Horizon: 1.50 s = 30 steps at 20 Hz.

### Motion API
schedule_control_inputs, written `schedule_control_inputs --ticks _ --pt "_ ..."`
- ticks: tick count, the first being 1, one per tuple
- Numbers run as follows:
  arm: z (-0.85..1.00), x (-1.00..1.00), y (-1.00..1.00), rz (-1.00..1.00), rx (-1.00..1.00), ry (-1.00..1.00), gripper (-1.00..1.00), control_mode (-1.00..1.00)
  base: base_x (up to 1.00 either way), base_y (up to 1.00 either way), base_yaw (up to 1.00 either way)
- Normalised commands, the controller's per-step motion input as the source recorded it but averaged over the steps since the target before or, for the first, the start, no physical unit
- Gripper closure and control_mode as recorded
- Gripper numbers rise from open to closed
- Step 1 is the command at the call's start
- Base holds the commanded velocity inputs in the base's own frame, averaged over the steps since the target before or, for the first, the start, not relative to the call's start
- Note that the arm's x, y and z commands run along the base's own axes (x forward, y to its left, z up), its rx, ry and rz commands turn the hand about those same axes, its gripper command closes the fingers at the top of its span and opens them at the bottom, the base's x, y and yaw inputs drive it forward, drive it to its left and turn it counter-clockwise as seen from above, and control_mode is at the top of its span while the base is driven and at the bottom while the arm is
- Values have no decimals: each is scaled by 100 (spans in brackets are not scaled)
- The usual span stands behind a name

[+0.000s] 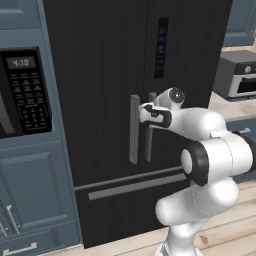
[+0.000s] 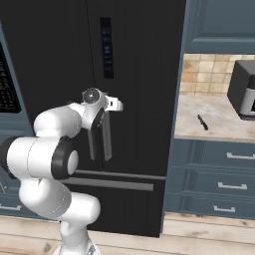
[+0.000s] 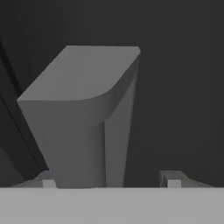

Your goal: Retrieve the butter from the fridge and place it on a plate on the dining table. Then retrieve the butter knife by the fridge and place it near the plate.

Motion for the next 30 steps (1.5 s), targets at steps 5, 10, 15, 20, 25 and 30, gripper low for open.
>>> schedule_control_inputs --ticks 5,10,15,20,25,30 --pt "-2 18 0 0 0 -3 100 -100 0 0 0" --pt "10 -17 -6 0 0 3 100 -100 0 0 0" --pt "36 -92 -35 0 2 0 100 -100 0 0 0" --pt "53 -100 -53 0 6 6 100 -100 0 0 0" --pt "40 -100 -84 0 8 25 100 -100 0 0 0" --pt "24 -100 -100 0 7 28 100 -100 0 0 0"
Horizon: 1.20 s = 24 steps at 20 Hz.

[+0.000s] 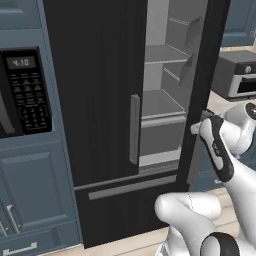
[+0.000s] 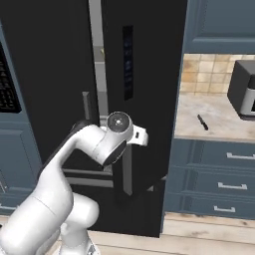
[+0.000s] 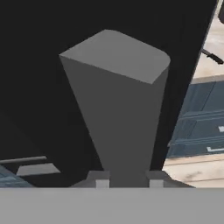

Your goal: Retrieve the butter from the fridge and place it on a plate on the dining table. Then retrieve the butter knife by the fridge and place it near the plate.

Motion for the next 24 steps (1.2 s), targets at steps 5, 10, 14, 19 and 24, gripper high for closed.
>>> schedule_control_inputs --ticks 5,10,14,19,24 --pt "7 -87 -79 1 5 24 100 -100 0 0 0" --pt "0 -61 -4 -4 0 4 -100 -100 0 0 0" --pt "10 -39 0 0 0 0 -100 -100 0 0 0" --pt "31 -52 6 -1 -6 0 -100 -100 0 0 0" --pt "25 -12 87 -2 -43 17 -100 -100 0 0 0"
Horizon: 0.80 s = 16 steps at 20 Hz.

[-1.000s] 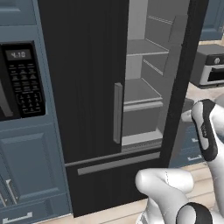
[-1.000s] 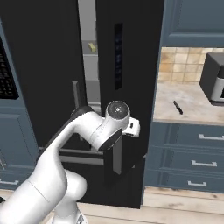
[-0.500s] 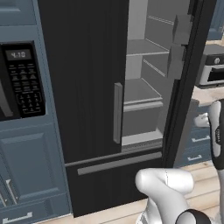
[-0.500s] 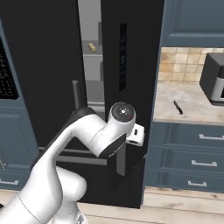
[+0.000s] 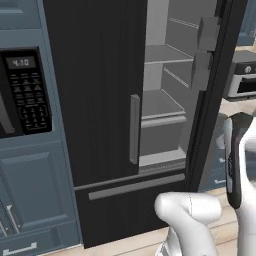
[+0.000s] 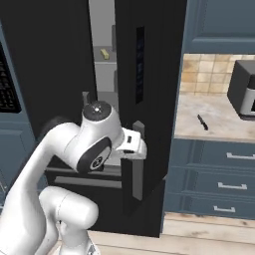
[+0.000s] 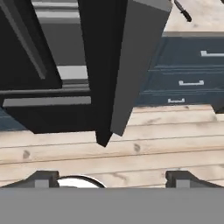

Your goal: Retrieve the butter from the fridge and place it on a plate on the dining table. Then retrieve the butter knife by the fridge and place it near the plate.

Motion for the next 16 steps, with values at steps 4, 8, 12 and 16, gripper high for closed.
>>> schedule_control_inputs --ticks 4,8,12,16 --pt "14 15 100 0 -61 35 -100 -100 0 0 0" --pt "13 16 86 0 -36 24 -100 -100 0 0 0" --pt "-2 32 39 0 -19 10 -100 -100 0 0 0" --pt "-19 48 6 0 -19 7 -100 -100 0 0 0"
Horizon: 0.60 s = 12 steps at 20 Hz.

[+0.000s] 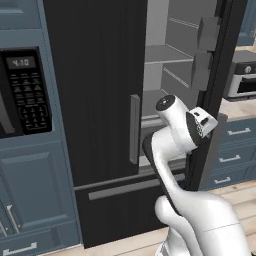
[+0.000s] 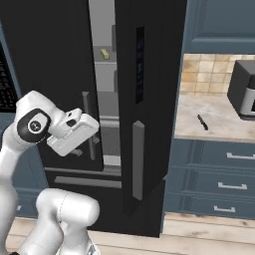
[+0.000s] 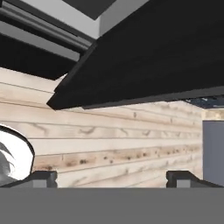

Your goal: Retrieve the butter from the fridge and place it on a plate on the dining table. Then retrieve the butter knife by the fridge and place it near the plate.

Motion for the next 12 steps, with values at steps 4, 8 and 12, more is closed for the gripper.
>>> schedule_control_inputs --ticks 4,8,12 --pt "-11 68 0 6 -17 17 -100 -100 0 0 0" --pt "-8 56 0 7 -19 15 -100 -100 0 0 0" --pt "-3 42 0 4 -18 19 -100 -100 0 0 0"
